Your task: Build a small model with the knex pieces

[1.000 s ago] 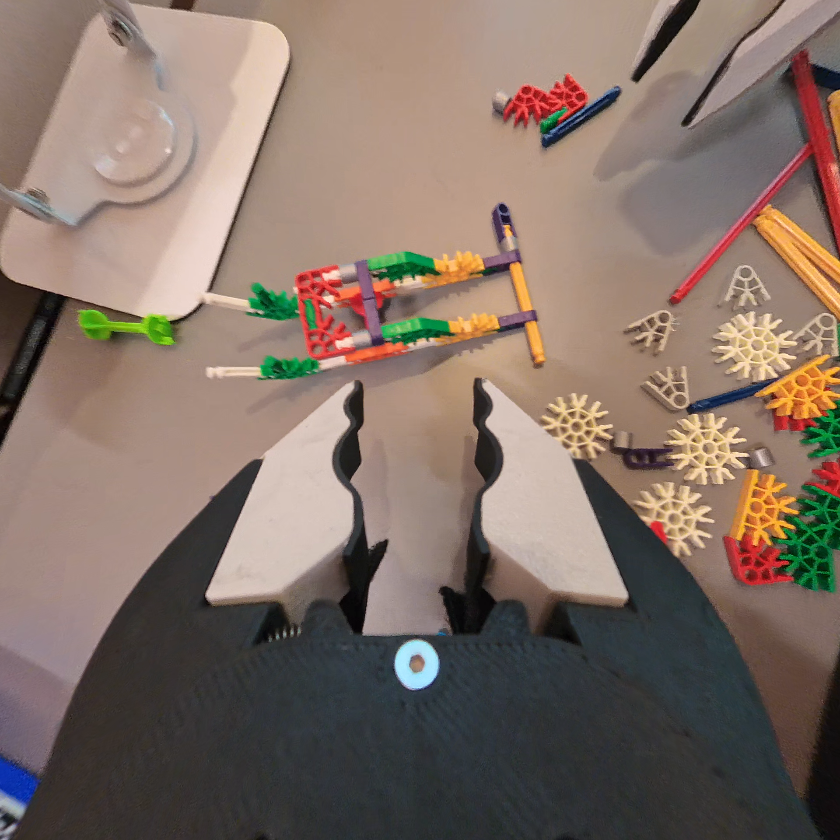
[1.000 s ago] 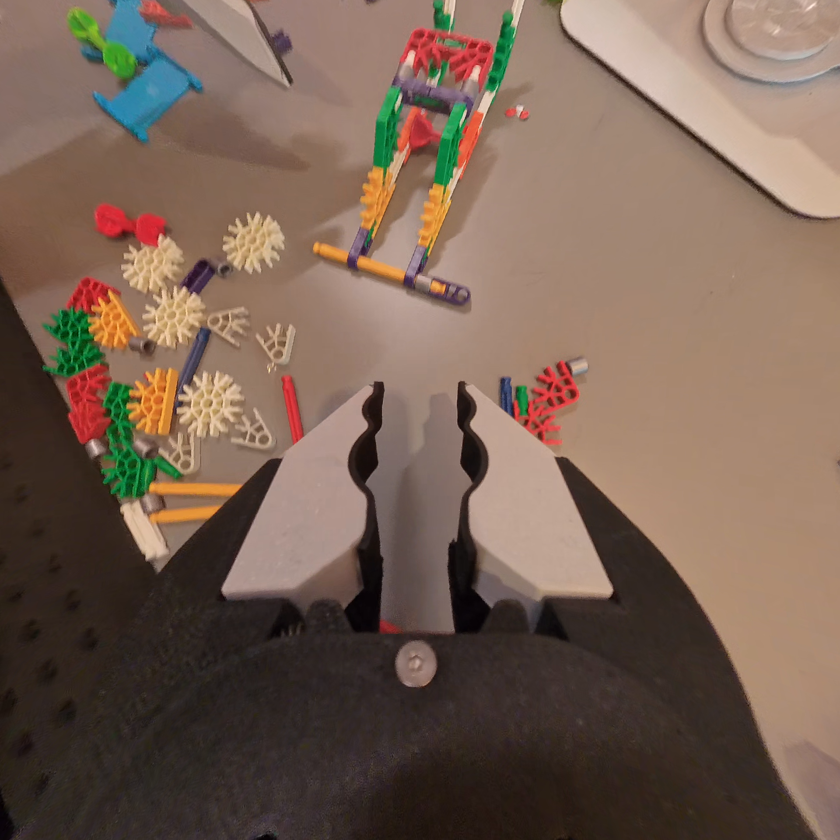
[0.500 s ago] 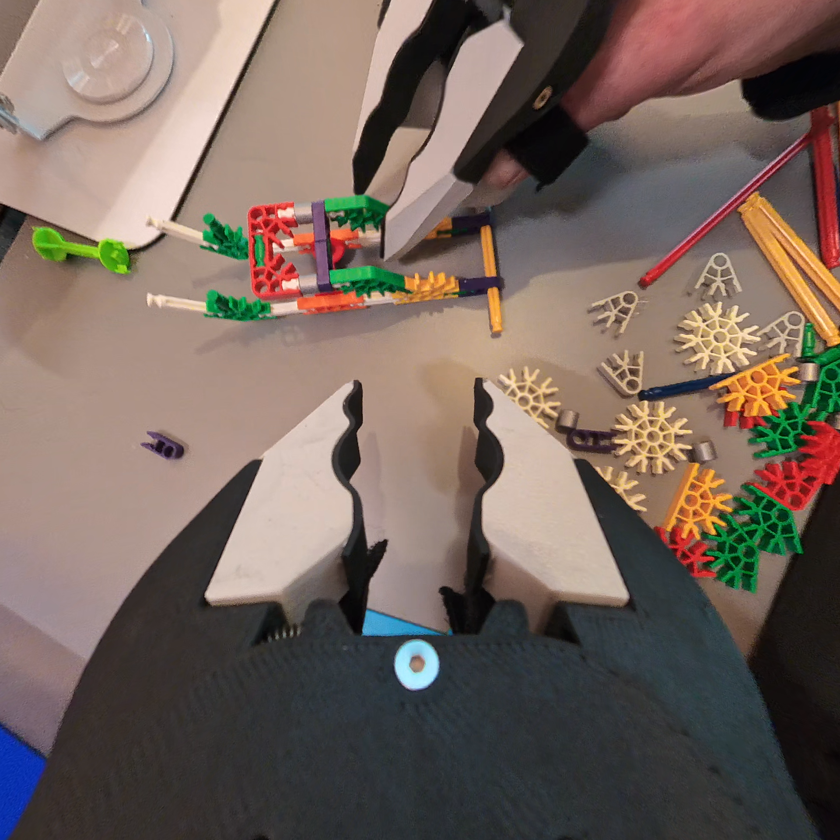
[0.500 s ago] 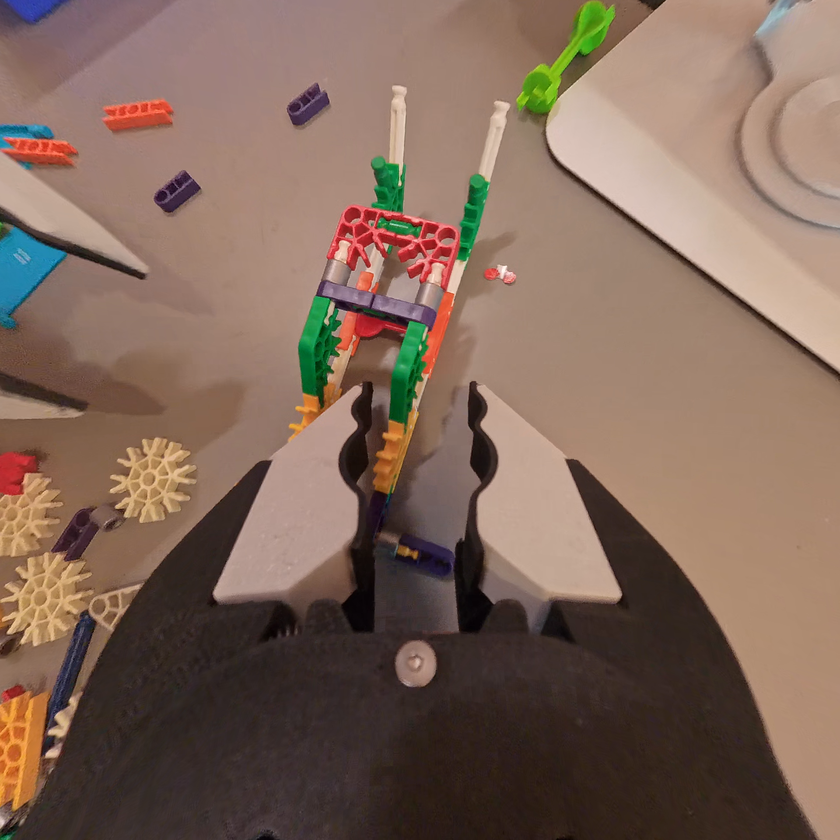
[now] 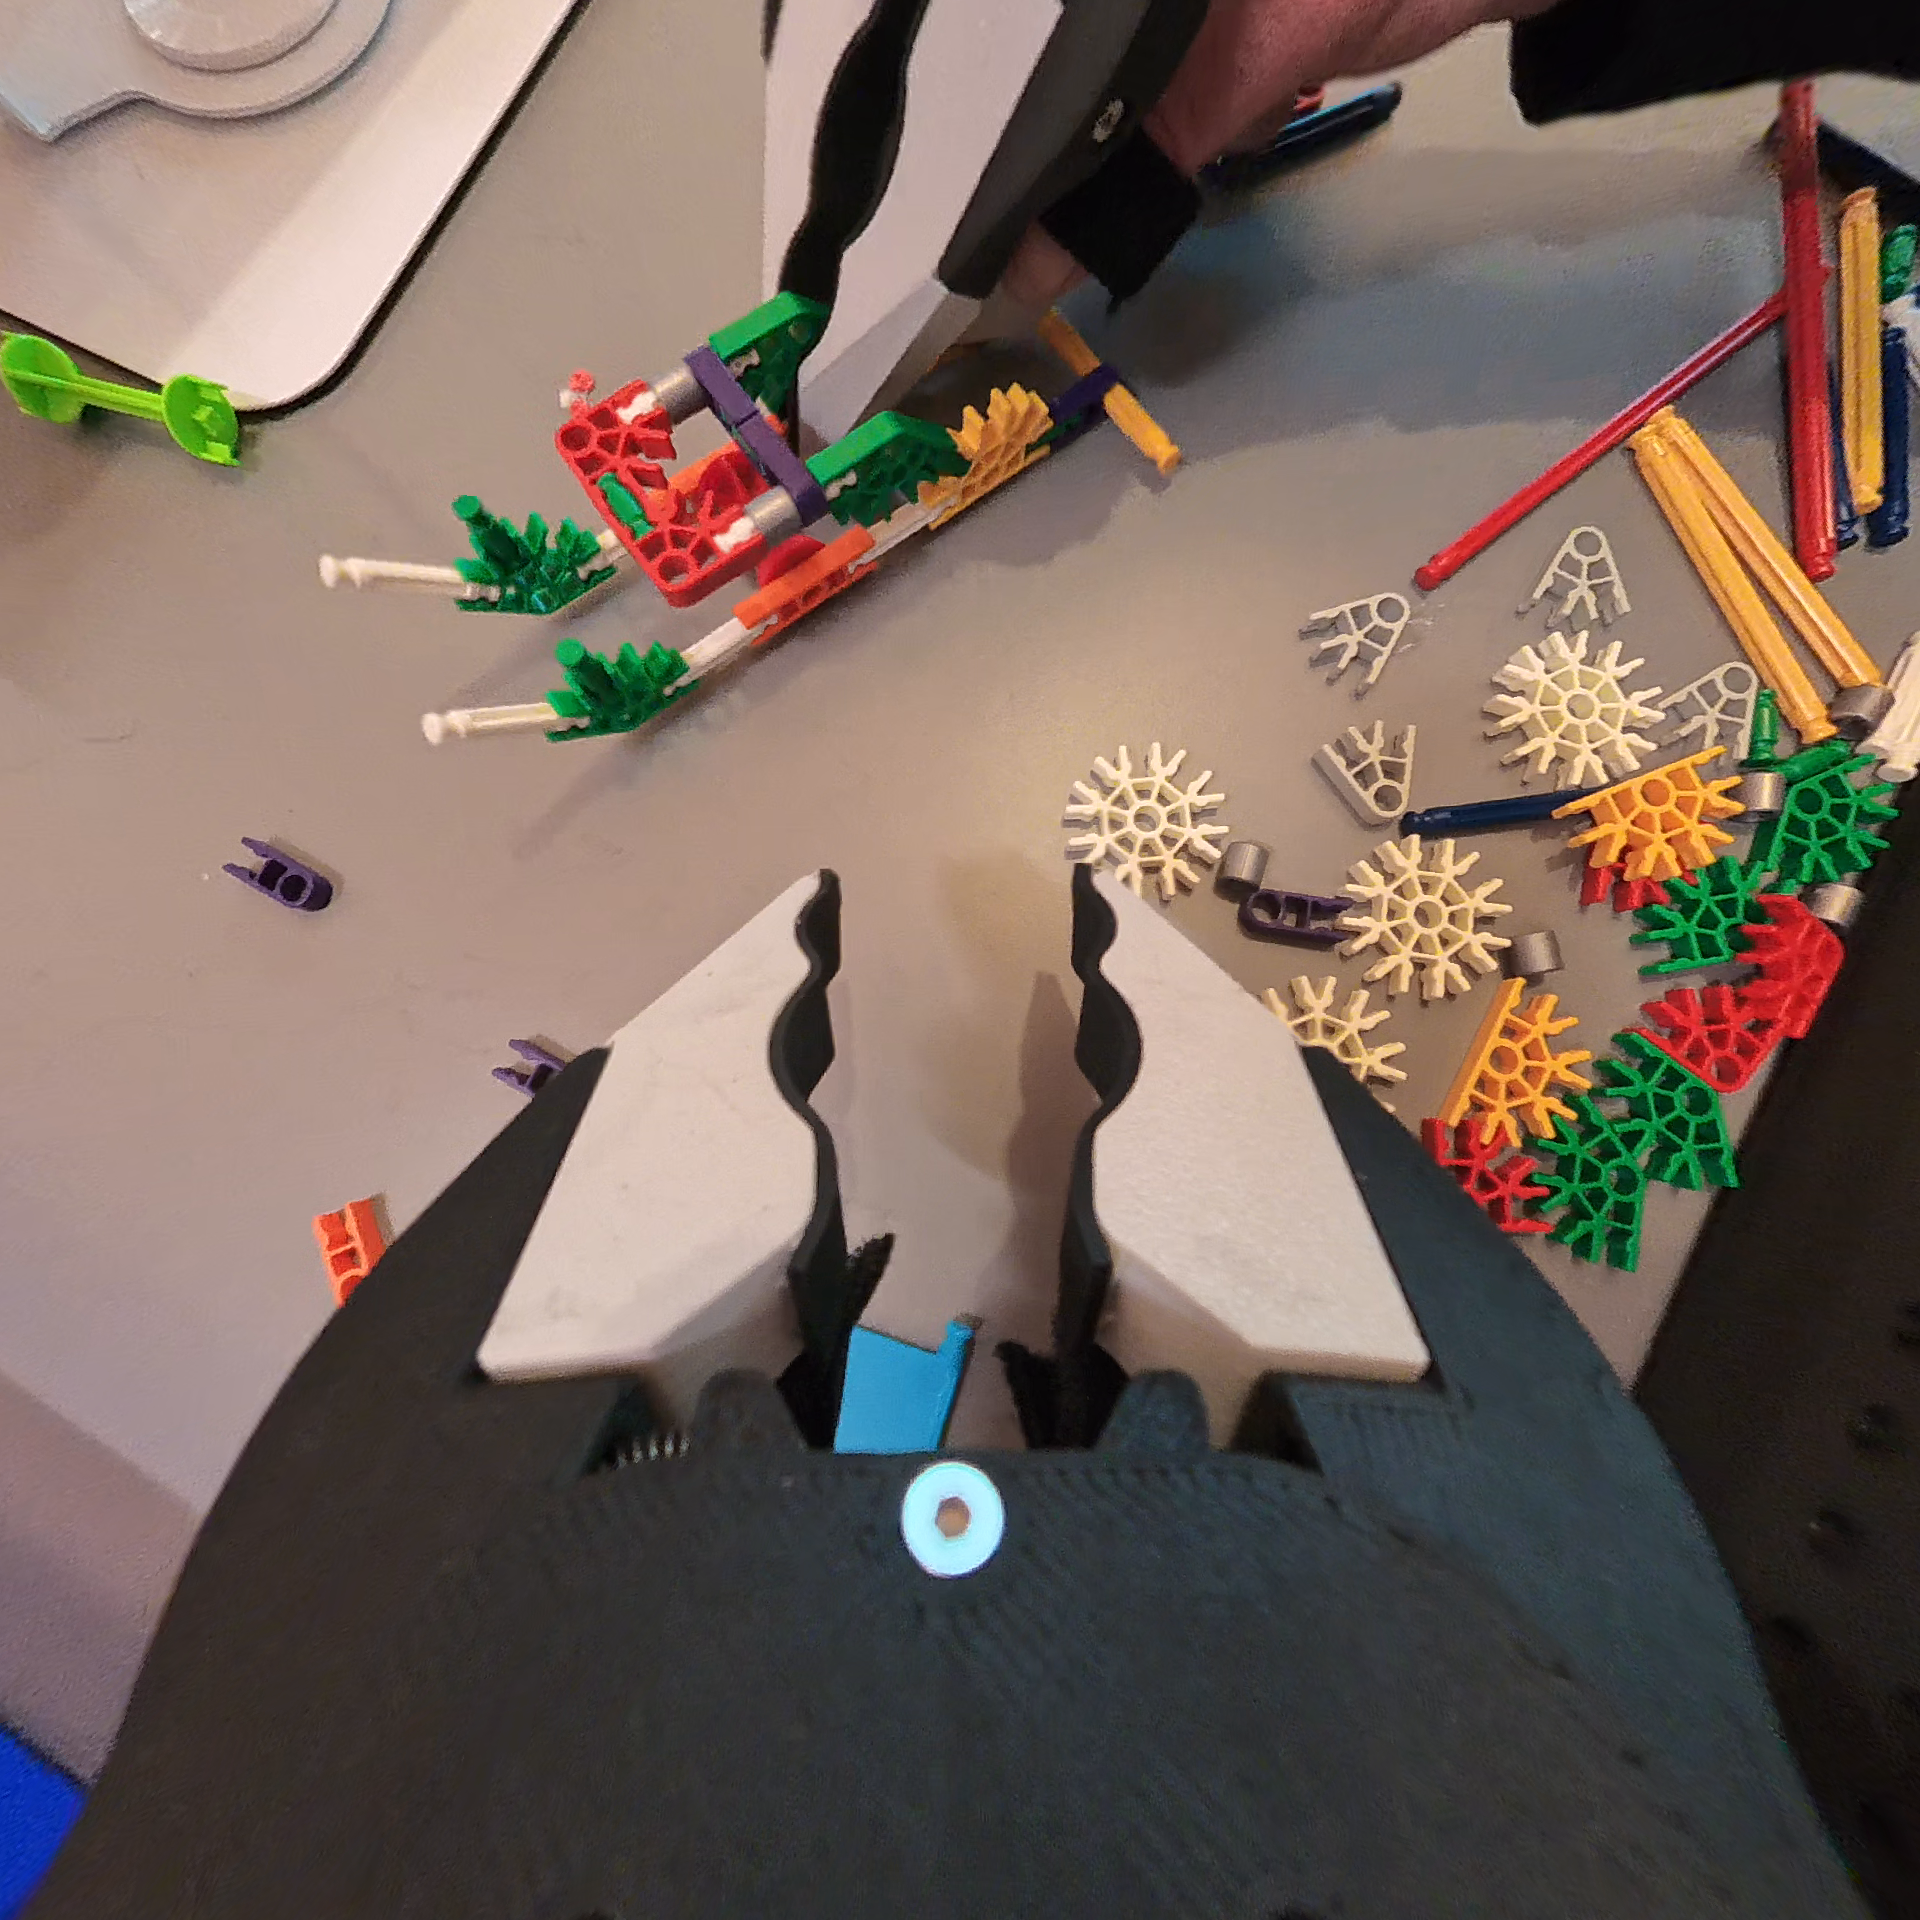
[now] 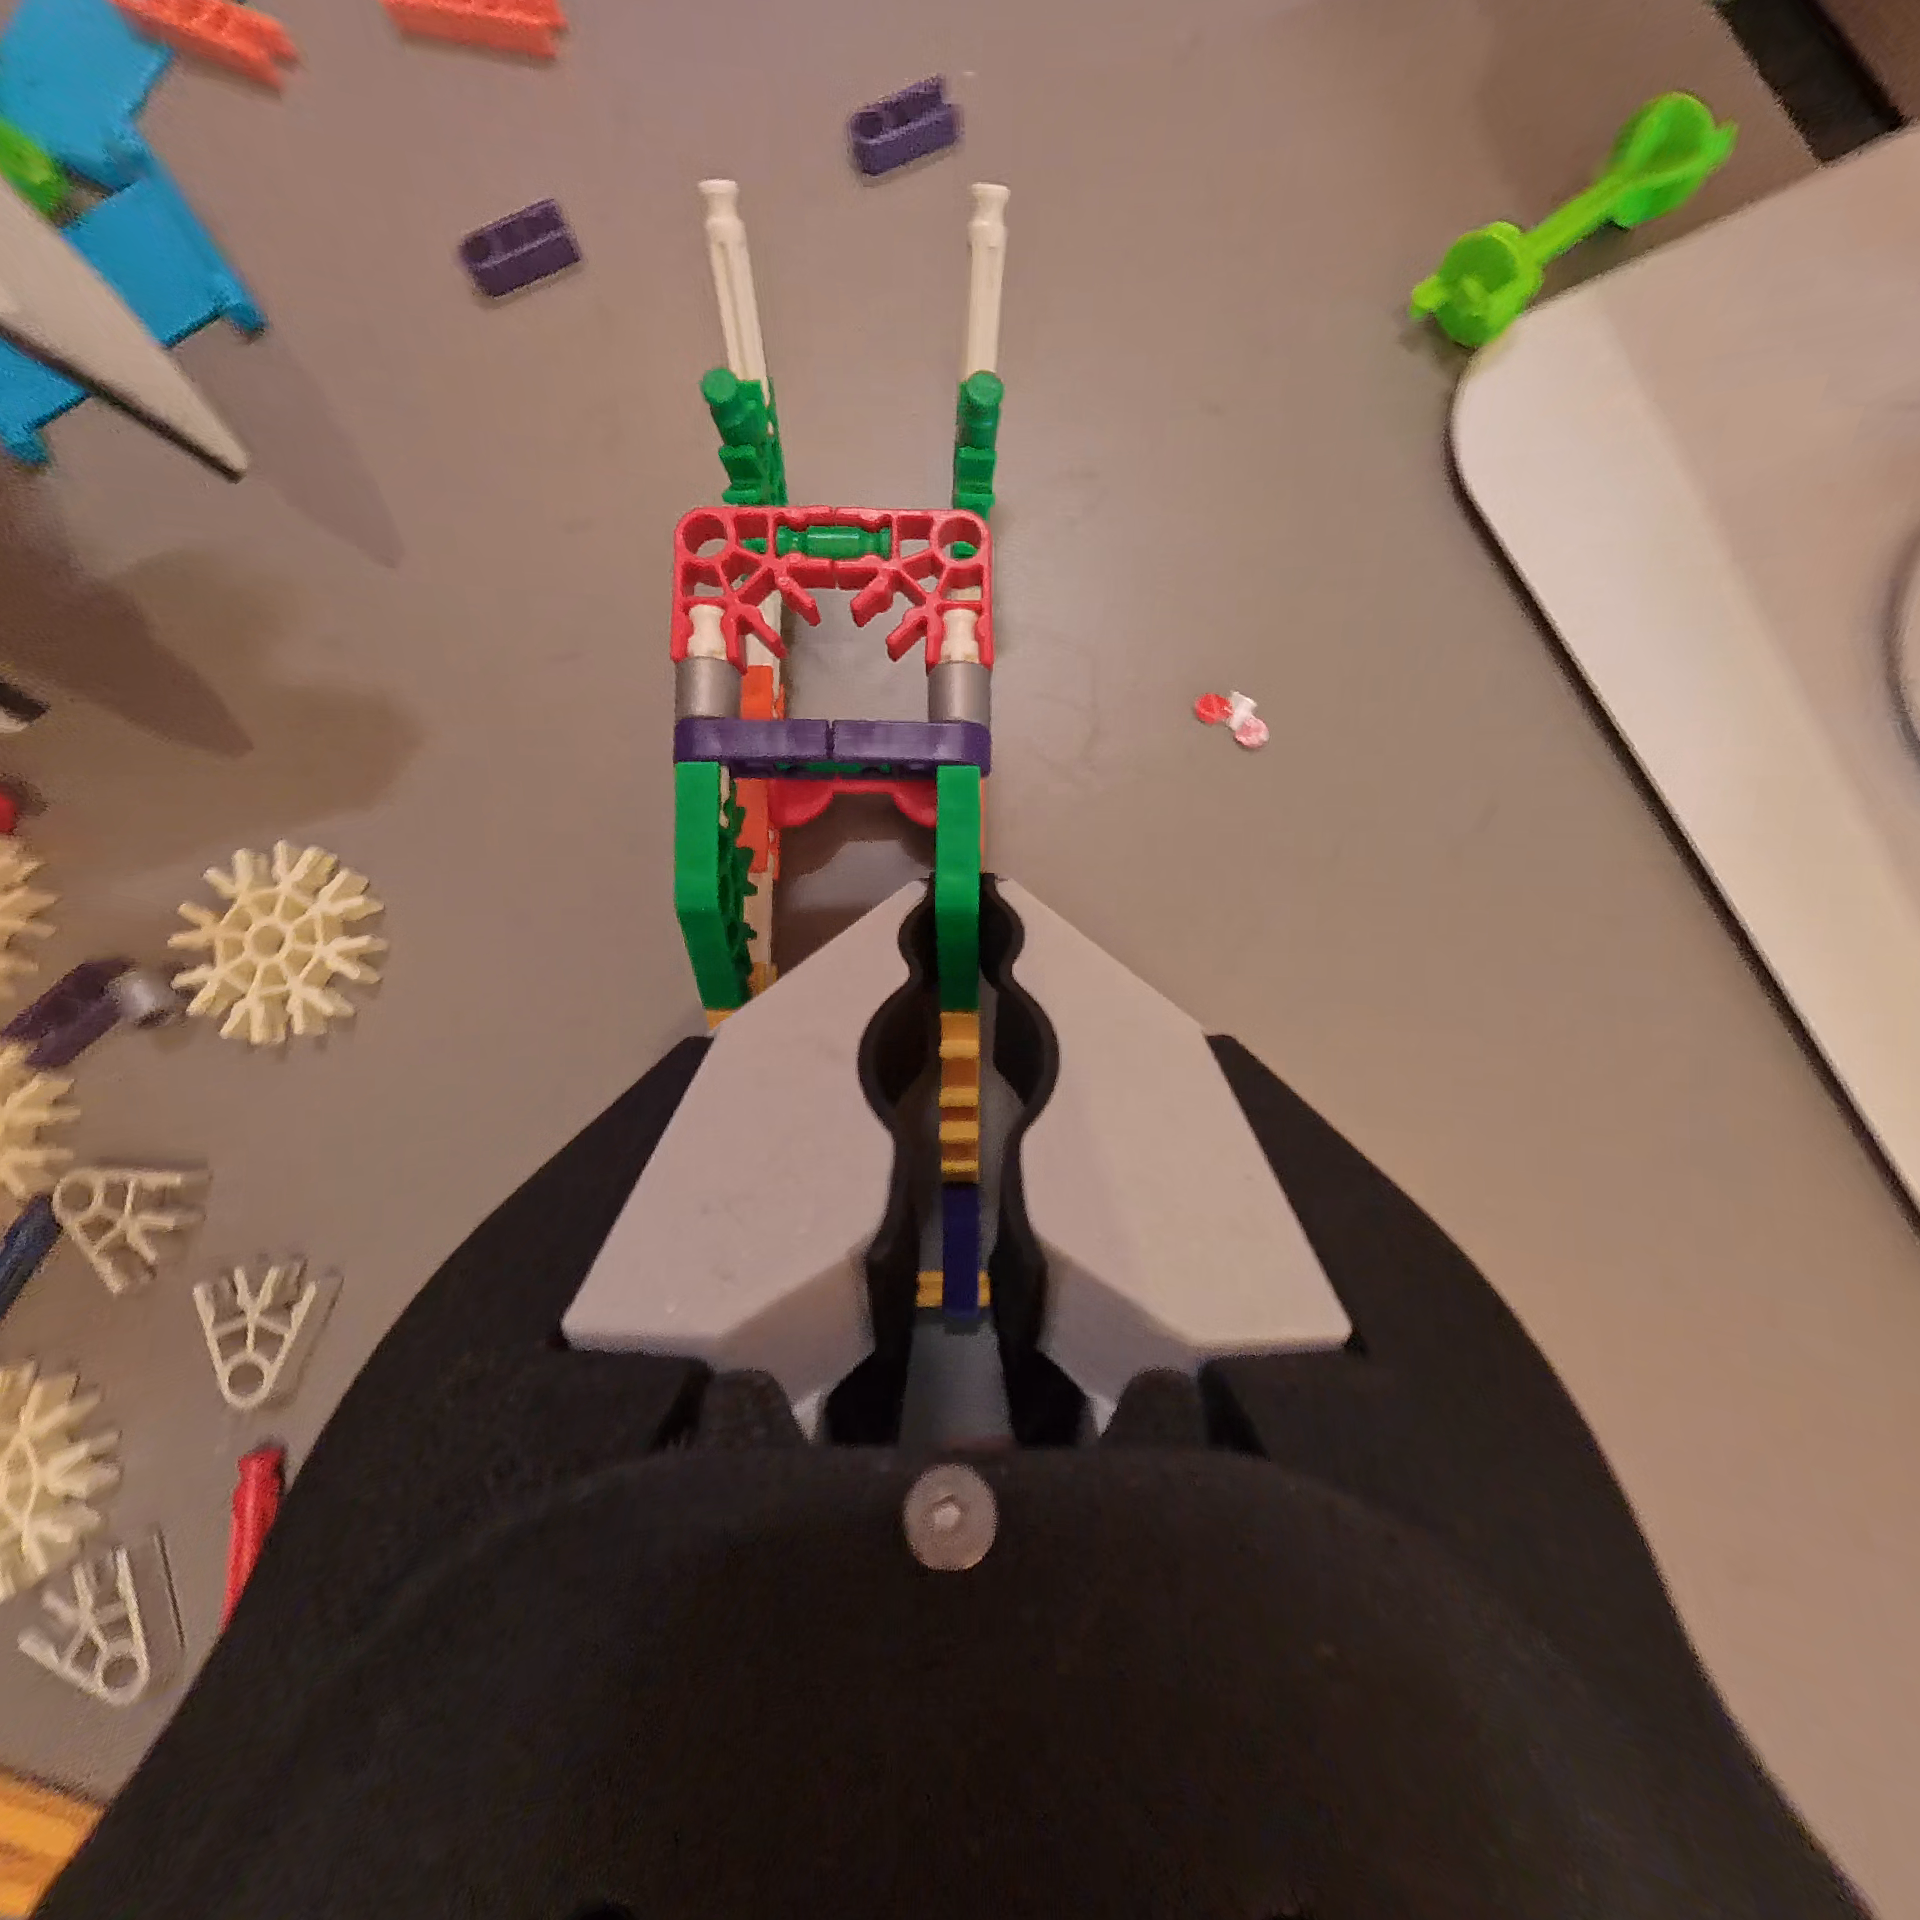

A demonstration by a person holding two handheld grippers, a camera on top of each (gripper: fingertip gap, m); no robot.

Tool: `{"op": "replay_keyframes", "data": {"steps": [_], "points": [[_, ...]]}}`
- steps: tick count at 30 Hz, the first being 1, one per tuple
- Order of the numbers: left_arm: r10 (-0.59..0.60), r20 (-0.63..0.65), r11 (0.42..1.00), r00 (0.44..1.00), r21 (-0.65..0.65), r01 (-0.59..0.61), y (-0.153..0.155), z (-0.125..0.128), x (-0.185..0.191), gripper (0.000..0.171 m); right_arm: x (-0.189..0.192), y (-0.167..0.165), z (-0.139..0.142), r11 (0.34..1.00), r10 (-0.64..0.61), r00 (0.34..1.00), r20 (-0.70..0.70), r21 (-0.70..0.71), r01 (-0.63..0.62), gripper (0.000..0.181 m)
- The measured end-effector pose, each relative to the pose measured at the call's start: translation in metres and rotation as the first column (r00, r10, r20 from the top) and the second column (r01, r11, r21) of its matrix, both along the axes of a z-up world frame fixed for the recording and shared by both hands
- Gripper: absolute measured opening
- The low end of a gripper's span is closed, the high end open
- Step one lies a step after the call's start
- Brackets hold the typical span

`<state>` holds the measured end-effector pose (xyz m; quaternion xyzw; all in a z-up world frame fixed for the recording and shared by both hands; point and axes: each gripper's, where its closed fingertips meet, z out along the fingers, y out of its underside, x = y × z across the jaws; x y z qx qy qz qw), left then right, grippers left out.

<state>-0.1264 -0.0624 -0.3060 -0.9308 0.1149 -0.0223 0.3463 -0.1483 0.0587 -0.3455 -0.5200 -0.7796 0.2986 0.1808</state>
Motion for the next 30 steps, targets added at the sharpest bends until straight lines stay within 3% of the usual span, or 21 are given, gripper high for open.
{"op": "replay_keyframes", "data": {"steps": [6, 9, 11, 16, 20, 30], "points": [[-0.031, 0.009, 0.999, 0.999, -0.014, 0.031, -0.001, -0.002, 0.009, 0.042, -0.011, -0.007, 0.000, 0.973, 0.229, 0.973, 0.003, 0.013, -0.229, 0.002], [-0.038, 0.016, 0.999, 0.999, -0.018, 0.039, -0.005, -0.002, 0.013, 0.042, -0.012, -0.009, 0.001, 0.963, 0.268, 0.963, 0.042, 0.024, -0.269, 0.026], [-0.032, 0.012, 0.999, 0.999, -0.021, 0.033, -0.009, -0.001, 0.011, 0.043, -0.008, -0.007, 0.008, 0.961, 0.275, 0.961, 0.042, 0.033, -0.276, 0.028], [0.000, 0.032, 1.000, 0.999, -0.025, 0.001, -0.025, 0.000, 0.006, 0.044, 0.020, 0.012, 0.043, 0.986, 0.163, 0.987, -0.007, 0.015, -0.163, 0.033], [-0.003, 0.080, 0.999, 0.997, -0.054, 0.008, -0.043, -0.004, 0.014, 0.046, 0.067, 0.019, 0.069, 0.996, 0.084, 0.996, -0.025, -0.013, -0.084, 0.029], [-0.076, 0.151, 0.982, 0.986, -0.160, 0.100, -0.071, -0.020, 0.054, 0.042, 0.166, -0.015, 0.050, 0.994, 0.068, 0.996, 0.052, -0.088, -0.063, 0.027]]}}
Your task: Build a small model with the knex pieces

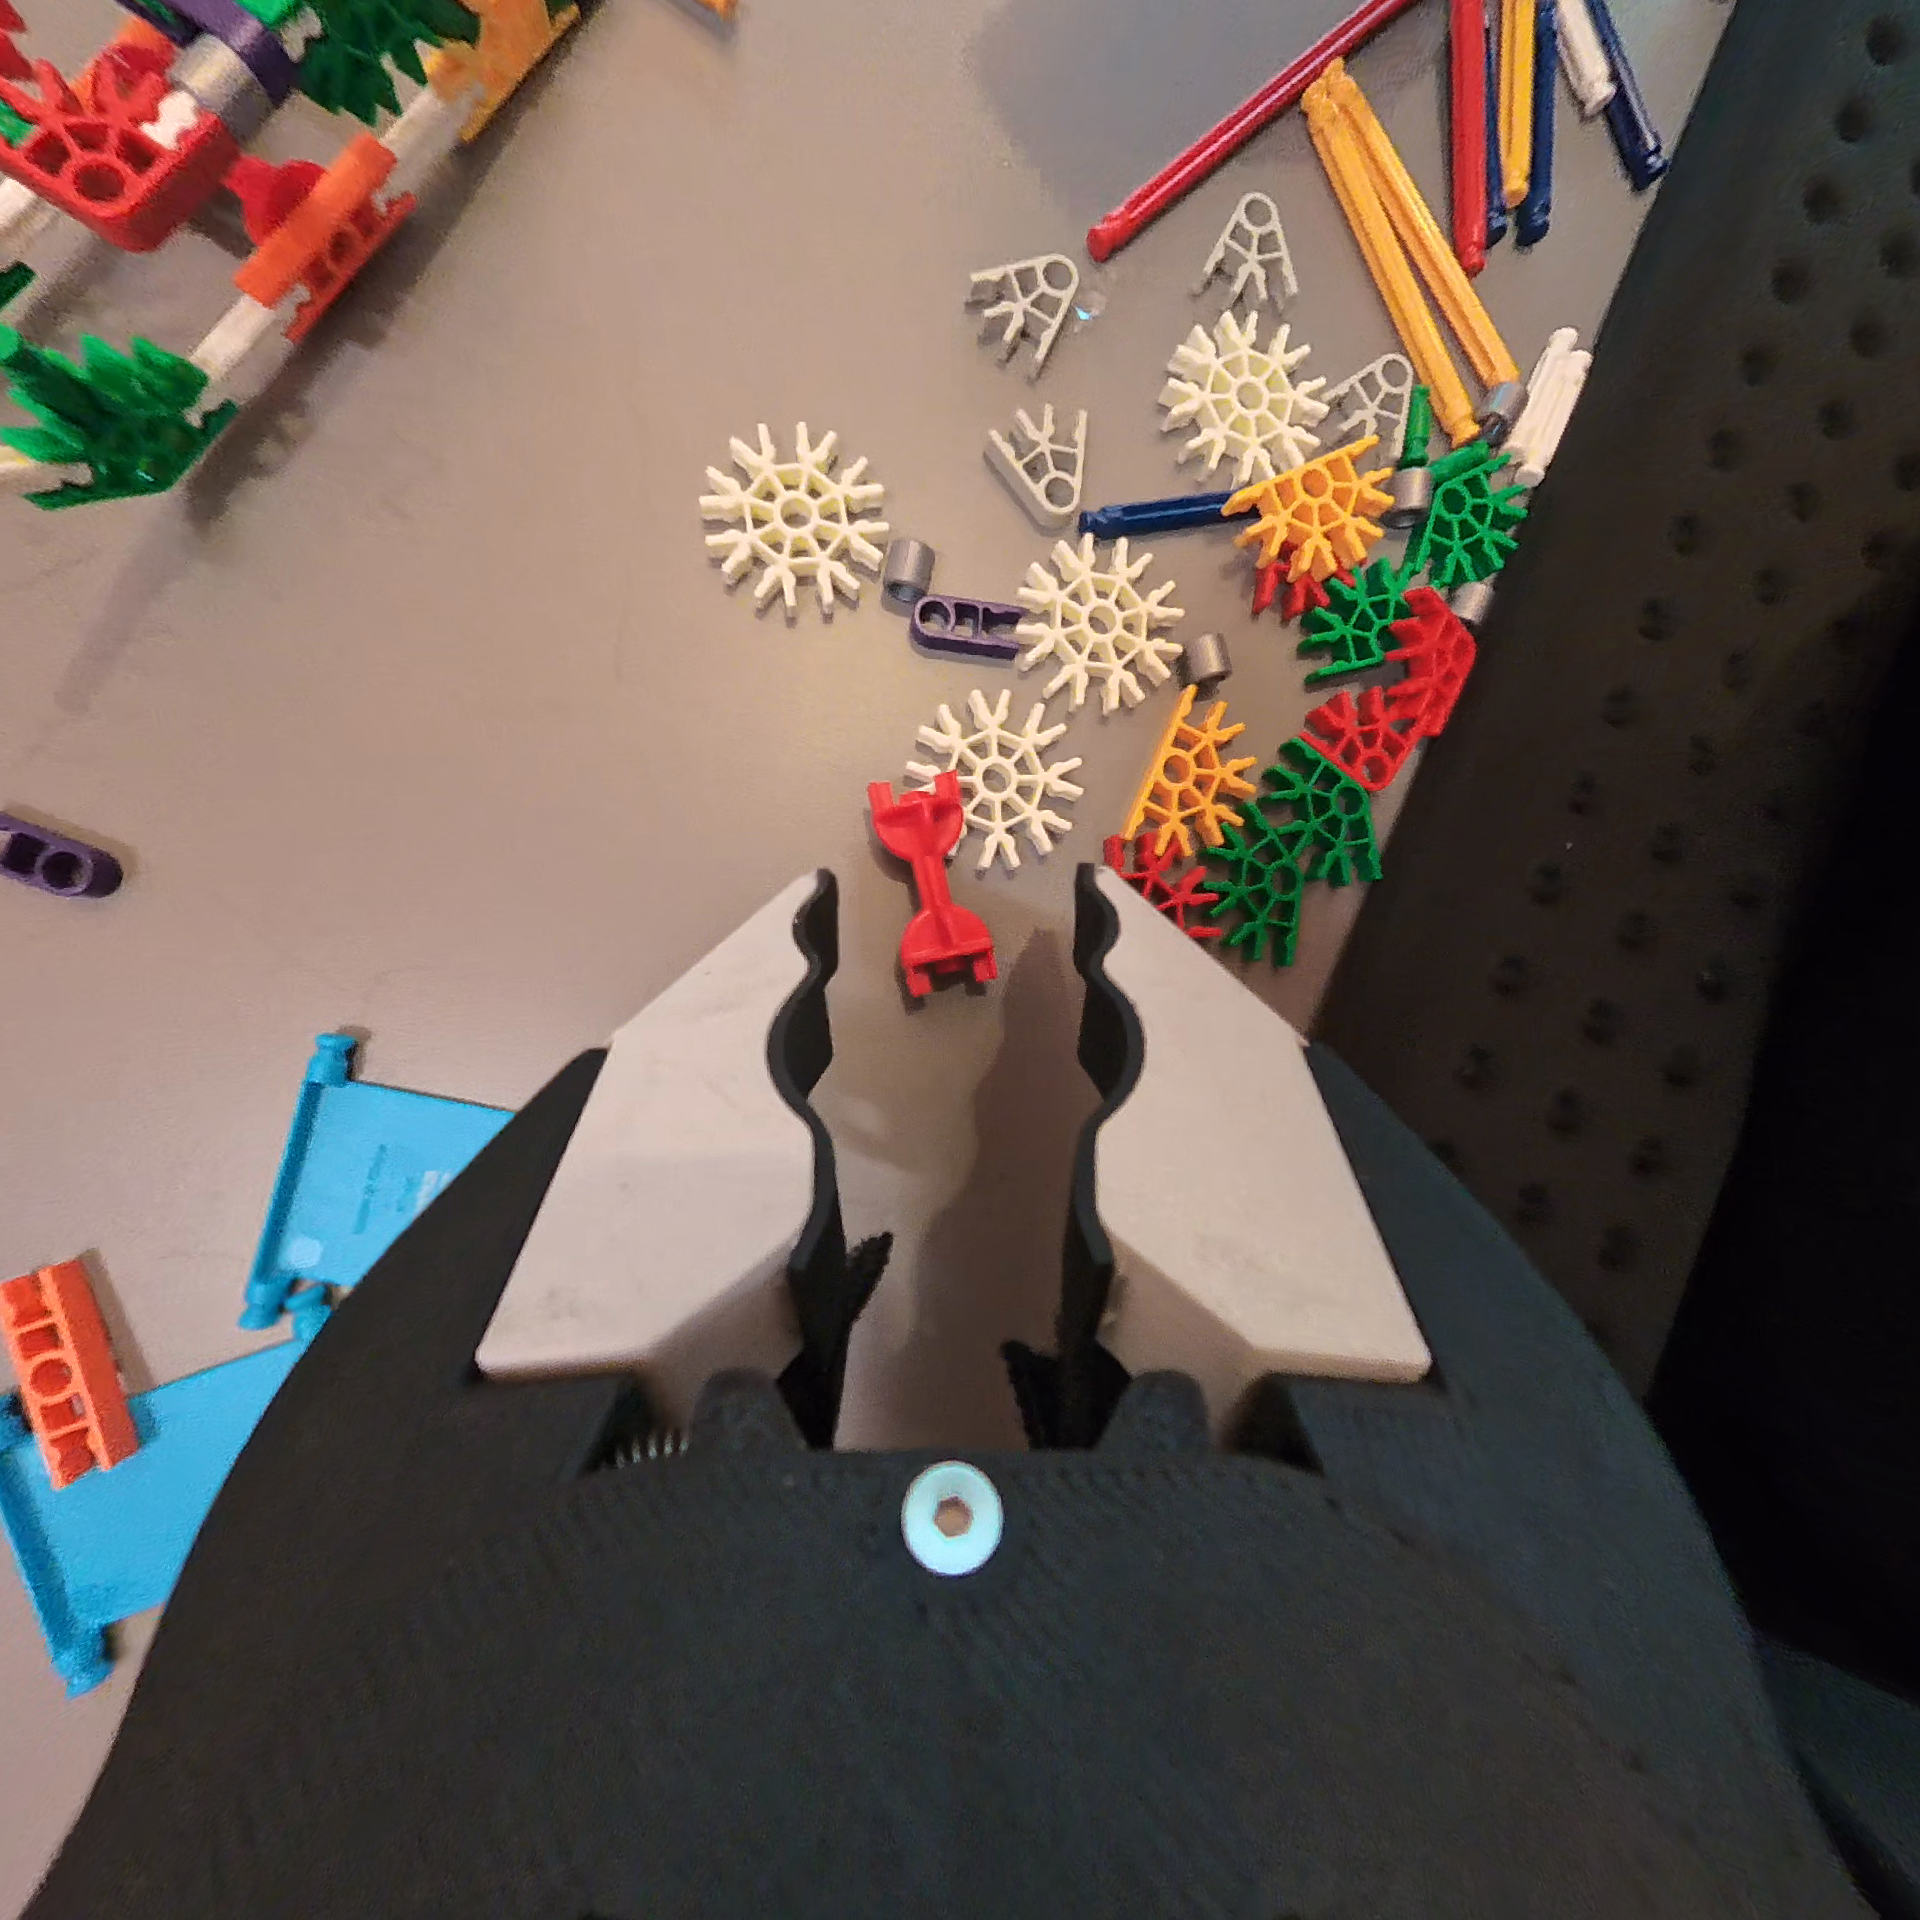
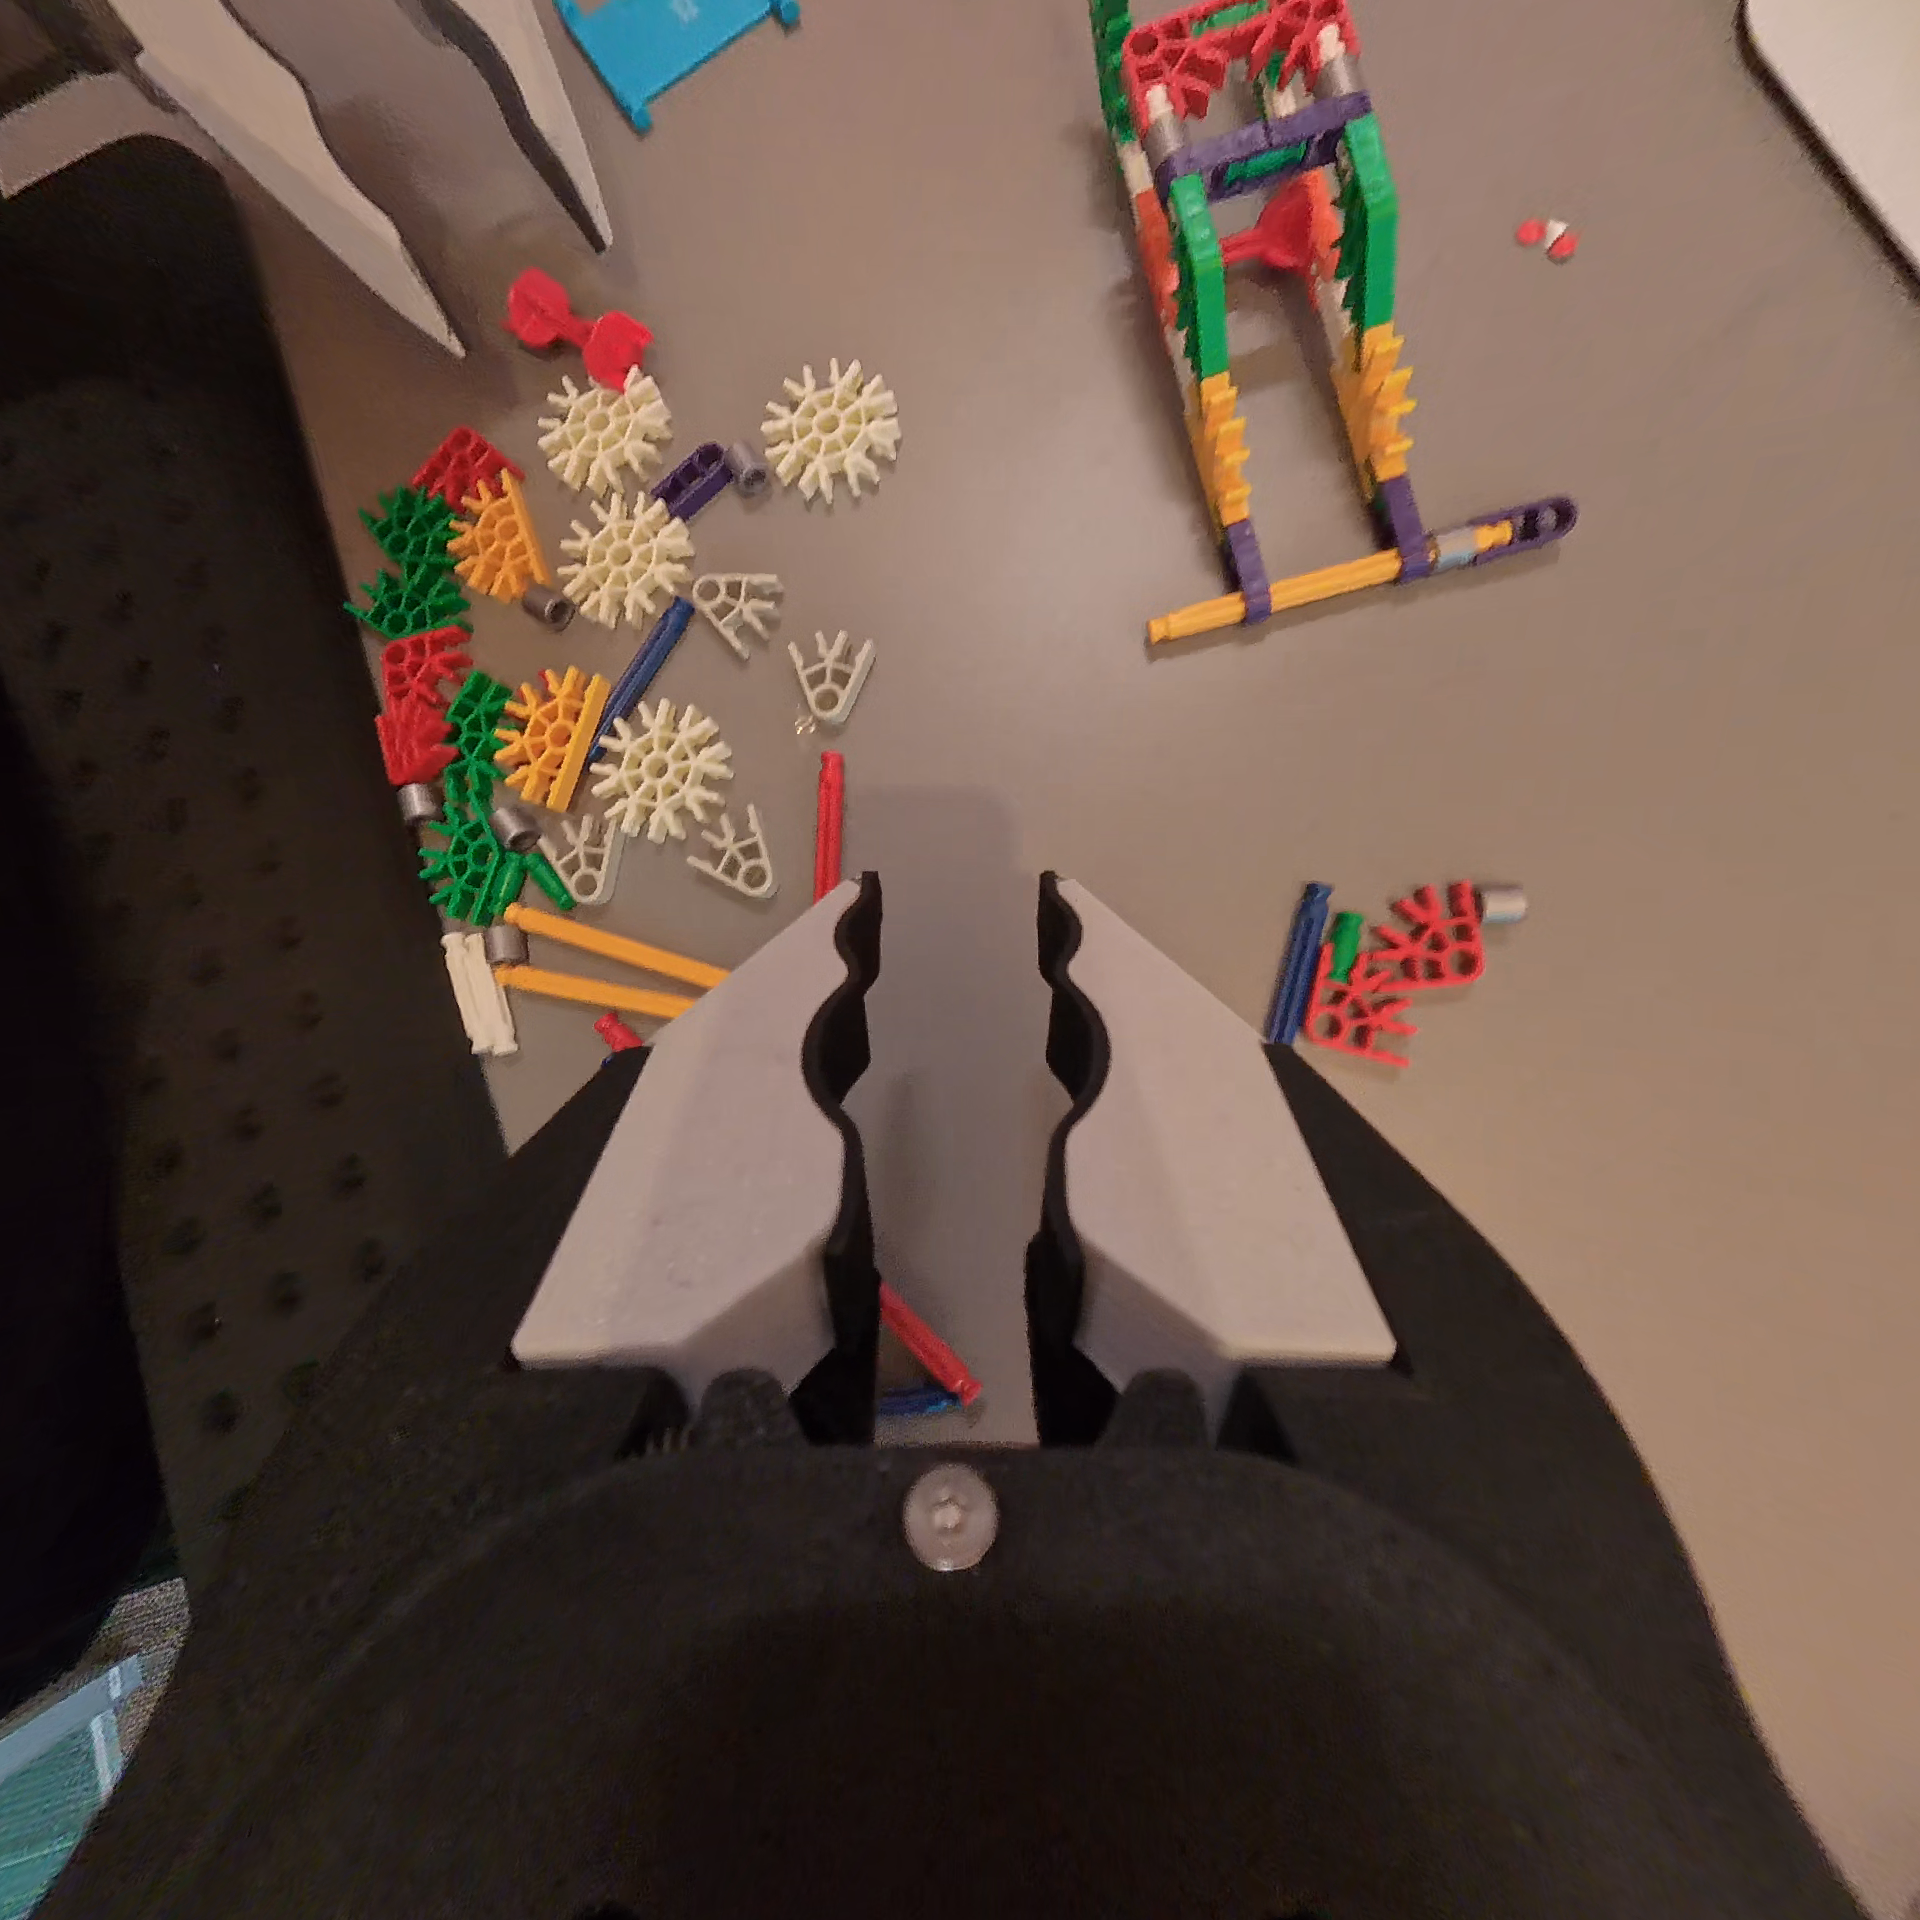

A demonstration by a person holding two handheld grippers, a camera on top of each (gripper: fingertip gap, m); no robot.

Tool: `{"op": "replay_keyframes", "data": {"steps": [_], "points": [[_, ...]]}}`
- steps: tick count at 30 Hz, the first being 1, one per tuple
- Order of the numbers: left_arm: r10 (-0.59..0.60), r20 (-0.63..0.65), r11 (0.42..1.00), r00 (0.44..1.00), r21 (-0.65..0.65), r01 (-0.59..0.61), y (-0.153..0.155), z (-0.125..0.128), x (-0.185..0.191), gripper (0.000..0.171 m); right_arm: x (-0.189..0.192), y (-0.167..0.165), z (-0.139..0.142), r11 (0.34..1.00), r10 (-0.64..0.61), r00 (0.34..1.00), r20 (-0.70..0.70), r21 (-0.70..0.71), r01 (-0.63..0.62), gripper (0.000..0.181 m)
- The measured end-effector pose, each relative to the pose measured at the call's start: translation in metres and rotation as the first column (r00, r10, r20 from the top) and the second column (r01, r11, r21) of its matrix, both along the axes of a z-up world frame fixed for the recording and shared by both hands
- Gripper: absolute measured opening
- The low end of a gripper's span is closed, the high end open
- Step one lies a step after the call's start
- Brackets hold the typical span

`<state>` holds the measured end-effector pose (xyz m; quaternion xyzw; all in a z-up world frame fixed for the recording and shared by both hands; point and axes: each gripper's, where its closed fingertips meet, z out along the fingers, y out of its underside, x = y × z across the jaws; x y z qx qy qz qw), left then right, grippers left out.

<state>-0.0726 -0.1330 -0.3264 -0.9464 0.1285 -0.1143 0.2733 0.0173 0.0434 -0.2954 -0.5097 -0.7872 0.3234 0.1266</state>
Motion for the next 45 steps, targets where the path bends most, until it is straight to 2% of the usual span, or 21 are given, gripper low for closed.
{"op": "replay_keyframes", "data": {"steps": [5, 12, 17, 20, 24, 31, 34, 38, 41, 45], "points": [[0.046, -0.030, 0.999, 0.998, -0.026, -0.047, -0.003, -0.008, -0.002, 0.040, 0.025, -0.009, -0.006, 1.000, -0.010, 1.000, 0.007, -0.011, 0.010, 0.026], [0.078, -0.051, 0.997, 0.996, 0.010, -0.077, -0.002, 0.001, 0.002, 0.040, 0.080, 0.009, -0.022, 0.999, -0.035, 0.993, 0.113, 0.011, 0.034, 0.032], [0.061, -0.052, 0.998, 0.997, 0.033, -0.059, 0.004, 0.006, 0.016, 0.039, 0.120, 0.016, -0.026, 0.999, -0.046, 0.987, 0.152, 0.000, 0.046, 0.029], [0.041, -0.049, 0.998, 0.998, 0.045, -0.039, 0.012, 0.009, 0.027, 0.039, 0.143, 0.015, -0.032, 0.999, -0.018, 0.983, 0.184, 0.030, 0.013, 0.028], [-0.002, -0.039, 0.998, 0.999, 0.061, 0.005, 0.026, 0.013, 0.043, 0.038, 0.160, 0.006, -0.038, 1.000, 0.000, 0.979, 0.203, 0.029, -0.006, 0.024], [-0.134, -0.012, 0.990, 0.991, 0.042, 0.134, 0.039, 0.011, 0.084, 0.033, 0.142, -0.029, -0.032, 0.998, 0.060, 0.991, 0.117, -0.011, -0.059, 0.021], [-0.186, 0.019, 0.981, 0.982, 0.051, 0.185, 0.044, 0.010, 0.105, 0.028, 0.120, -0.047, -0.025, 0.997, 0.066, 0.997, 0.049, -0.037, -0.064, 0.021], [-0.256, 0.012, 0.966, 0.967, 0.050, 0.255, 0.052, 0.002, 0.132, 0.020, 0.095, -0.077, -0.021, 0.990, 0.133, 0.991, -0.008, -0.045, -0.133, 0.020], [-0.232, -0.003, 0.973, 0.973, 0.010, 0.232, 0.054, -0.010, 0.132, 0.011, 0.085, -0.086, -0.019, 0.987, 0.144, 0.989, -0.027, -0.073, -0.146, 0.019], [-0.206, 0.033, 0.978, 0.978, -0.005, 0.206, 0.053, -0.017, 0.131, 0.006, 0.082, -0.087, -0.020, 0.986, 0.144, 0.989, -0.029, -0.081, -0.146, 0.018]]}}
